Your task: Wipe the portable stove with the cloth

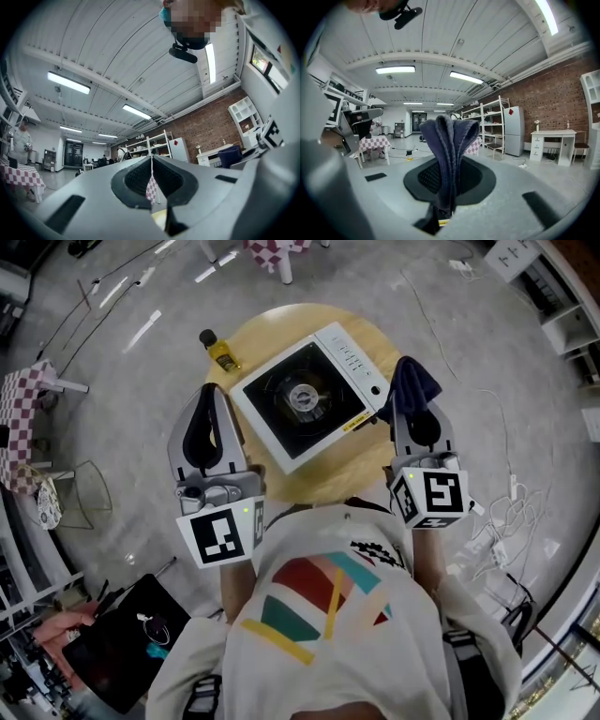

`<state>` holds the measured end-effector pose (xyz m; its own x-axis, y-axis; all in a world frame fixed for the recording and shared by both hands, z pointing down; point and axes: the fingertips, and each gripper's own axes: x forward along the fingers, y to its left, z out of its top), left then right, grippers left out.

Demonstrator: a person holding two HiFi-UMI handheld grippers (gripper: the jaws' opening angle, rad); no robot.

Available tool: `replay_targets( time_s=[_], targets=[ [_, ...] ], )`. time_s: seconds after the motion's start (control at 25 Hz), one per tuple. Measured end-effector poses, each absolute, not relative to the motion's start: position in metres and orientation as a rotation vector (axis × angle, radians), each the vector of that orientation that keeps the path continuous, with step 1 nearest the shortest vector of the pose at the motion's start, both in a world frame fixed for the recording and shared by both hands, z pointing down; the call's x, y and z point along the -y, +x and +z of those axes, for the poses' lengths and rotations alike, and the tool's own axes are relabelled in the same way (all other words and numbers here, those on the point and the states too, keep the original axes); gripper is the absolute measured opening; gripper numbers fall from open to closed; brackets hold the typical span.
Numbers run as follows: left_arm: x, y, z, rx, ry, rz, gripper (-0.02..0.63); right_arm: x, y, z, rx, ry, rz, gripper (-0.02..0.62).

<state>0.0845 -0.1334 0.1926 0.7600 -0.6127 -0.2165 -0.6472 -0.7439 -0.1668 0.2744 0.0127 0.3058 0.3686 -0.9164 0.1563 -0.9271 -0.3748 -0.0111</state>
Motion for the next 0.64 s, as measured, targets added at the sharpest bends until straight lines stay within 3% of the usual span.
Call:
replay_targets(
  time_s=[0.64],
  targets=[
    [0.124,0.100,0.192,-0.986,-2.711,0.183,0.008,-0.014,0.281,0.302,1.756,2.490,0.158,0.034]
  ],
)
